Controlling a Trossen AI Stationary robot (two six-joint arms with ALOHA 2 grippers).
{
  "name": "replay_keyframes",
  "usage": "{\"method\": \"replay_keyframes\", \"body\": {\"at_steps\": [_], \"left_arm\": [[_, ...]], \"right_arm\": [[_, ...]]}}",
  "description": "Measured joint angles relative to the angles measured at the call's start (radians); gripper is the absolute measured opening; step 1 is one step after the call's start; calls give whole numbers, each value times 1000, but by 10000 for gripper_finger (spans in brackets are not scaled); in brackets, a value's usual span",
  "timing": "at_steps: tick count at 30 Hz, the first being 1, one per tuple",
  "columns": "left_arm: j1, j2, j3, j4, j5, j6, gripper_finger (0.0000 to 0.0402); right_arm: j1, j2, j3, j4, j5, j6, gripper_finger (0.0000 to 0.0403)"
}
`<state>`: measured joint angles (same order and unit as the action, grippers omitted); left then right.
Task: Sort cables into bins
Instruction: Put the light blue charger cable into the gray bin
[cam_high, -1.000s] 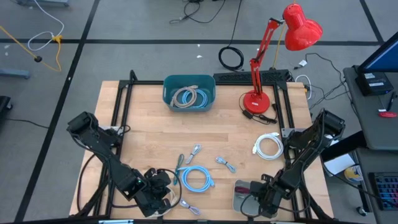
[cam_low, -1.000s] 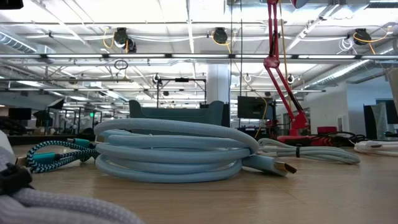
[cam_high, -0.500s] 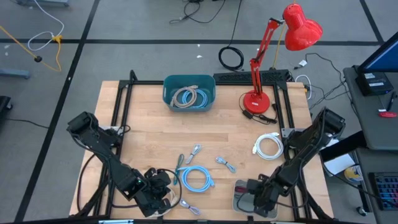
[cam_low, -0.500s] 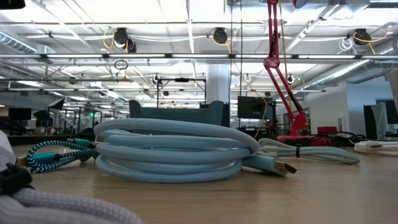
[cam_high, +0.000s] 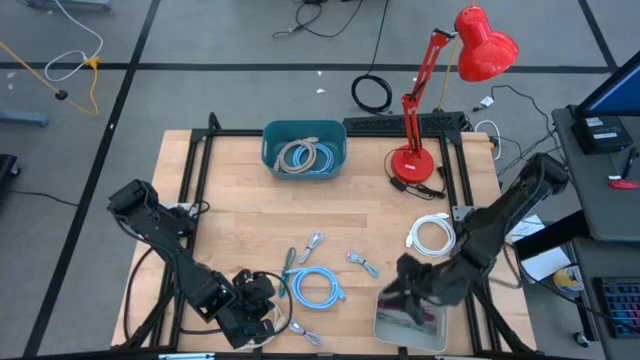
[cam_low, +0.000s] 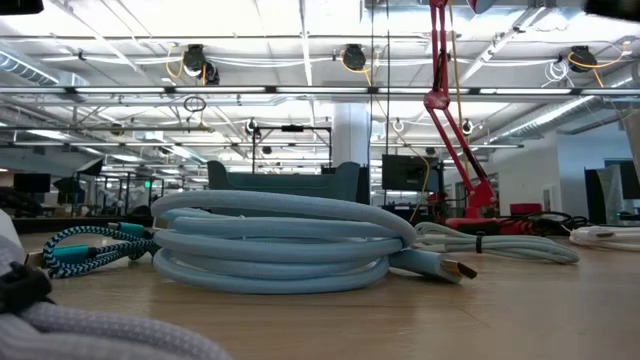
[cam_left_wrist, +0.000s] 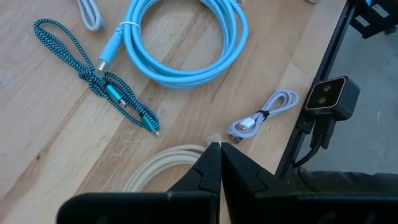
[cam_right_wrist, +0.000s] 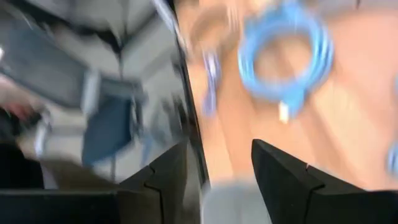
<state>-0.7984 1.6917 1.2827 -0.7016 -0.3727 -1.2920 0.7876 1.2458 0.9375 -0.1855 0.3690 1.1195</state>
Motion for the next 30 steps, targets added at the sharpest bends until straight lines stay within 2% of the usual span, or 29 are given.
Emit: {"method": "replay_keyframes", "body": {"at_steps": [3,6,12,17,23,27,30], "left_arm": [[4,0,0,2,-3,7,10],[9,0,0,2,-6,16,3],[20,0,0,6,-12,20,13],[20,0,0,8,-12,24,3],[20,0,0,16,-12,15,13],[18,0,0,19,-12,15,3],[18,0,0,19,-13,14,9]], "right_arm": [[-30,-54,0,42,122,-71,169],[-86,-86,0,49,184,-126,169],[-239,-85,0,31,171,-186,169],[-384,-64,0,-63,97,-190,169],[-530,-12,0,-187,-27,-201,169],[-588,42,0,-194,-115,-224,169],[-610,92,0,-199,-180,-233,169]]}}
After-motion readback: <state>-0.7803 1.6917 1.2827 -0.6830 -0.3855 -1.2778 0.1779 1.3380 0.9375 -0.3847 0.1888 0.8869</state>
